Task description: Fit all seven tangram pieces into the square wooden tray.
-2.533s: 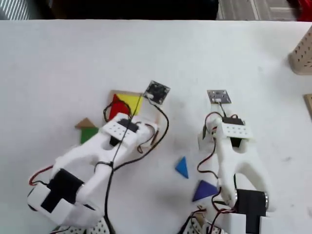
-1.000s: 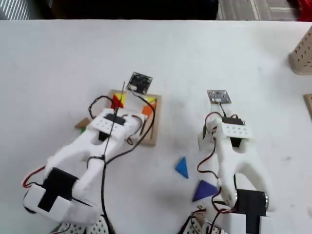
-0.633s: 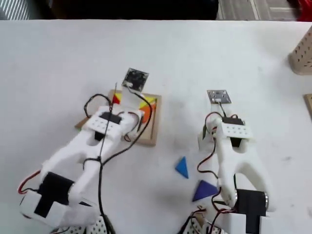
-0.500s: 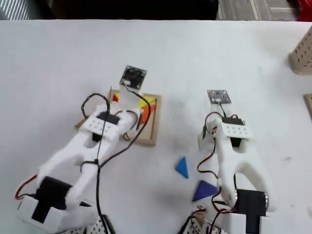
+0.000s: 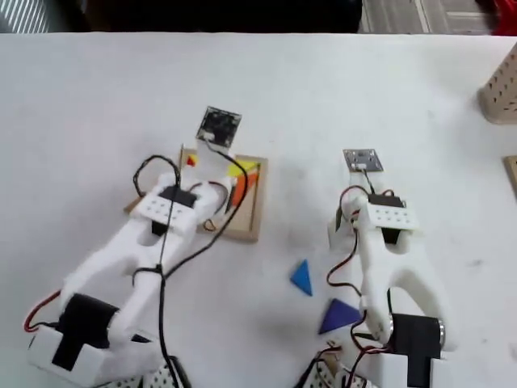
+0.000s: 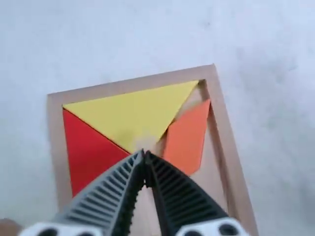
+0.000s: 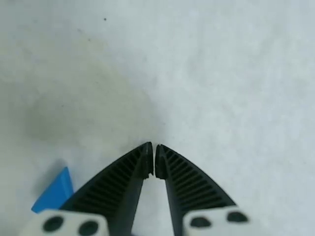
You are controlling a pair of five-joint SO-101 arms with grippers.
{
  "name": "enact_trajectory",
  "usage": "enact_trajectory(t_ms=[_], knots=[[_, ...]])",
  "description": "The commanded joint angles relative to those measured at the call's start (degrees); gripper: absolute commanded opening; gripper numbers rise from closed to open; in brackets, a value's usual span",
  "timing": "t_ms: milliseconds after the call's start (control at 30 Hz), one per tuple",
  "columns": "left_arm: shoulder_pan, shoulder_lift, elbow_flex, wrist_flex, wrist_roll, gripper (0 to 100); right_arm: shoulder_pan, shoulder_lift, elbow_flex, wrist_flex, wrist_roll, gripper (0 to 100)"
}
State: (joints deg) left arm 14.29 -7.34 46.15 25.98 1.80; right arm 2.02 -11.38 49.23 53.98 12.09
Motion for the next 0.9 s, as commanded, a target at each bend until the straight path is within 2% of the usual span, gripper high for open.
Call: enact_trajectory(t_ms=[0, 867], knots=[[-0.48, -2.42, -0.35, -1.41, -0.35, 2, -0.57, -2.68, -0.26, -0.31, 0.79, 2.4], [-1.71, -2.42, -0.44, -1.76, -0.44, 2, -0.57, -2.68, -0.26, -0.31, 0.79, 2.4]])
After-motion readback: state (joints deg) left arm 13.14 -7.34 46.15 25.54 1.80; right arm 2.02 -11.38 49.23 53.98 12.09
